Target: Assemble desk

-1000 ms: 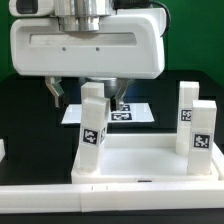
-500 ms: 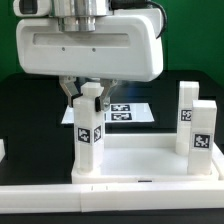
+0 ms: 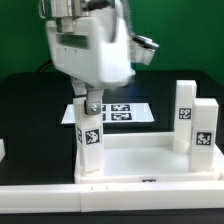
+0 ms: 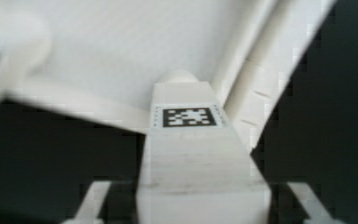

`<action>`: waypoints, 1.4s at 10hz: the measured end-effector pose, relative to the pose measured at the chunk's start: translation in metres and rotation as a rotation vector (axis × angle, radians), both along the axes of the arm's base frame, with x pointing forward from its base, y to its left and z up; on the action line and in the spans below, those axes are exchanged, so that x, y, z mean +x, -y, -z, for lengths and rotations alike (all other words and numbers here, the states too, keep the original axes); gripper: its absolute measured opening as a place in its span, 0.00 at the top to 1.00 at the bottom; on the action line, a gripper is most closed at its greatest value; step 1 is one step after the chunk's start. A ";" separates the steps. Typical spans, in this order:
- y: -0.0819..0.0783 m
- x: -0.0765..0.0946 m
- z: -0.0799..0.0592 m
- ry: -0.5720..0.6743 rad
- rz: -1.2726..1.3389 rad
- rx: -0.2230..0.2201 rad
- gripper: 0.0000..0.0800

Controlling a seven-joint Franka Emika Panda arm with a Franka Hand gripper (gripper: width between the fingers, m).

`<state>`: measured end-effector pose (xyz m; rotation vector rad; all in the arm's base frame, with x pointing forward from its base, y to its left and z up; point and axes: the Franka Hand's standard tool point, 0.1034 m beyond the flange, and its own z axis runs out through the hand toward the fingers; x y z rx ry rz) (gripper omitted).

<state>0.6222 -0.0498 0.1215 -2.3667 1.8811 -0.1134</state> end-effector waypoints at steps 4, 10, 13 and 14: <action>-0.001 0.002 0.001 0.028 0.286 0.100 0.64; -0.004 0.001 0.001 0.052 -0.441 -0.014 0.19; -0.003 0.001 0.004 0.048 -0.806 -0.086 0.19; -0.001 0.005 0.007 0.041 -0.987 -0.120 0.19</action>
Offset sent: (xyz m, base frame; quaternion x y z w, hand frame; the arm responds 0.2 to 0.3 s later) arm 0.0000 0.0000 0.0000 0.0000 0.0000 -0.0650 0.9979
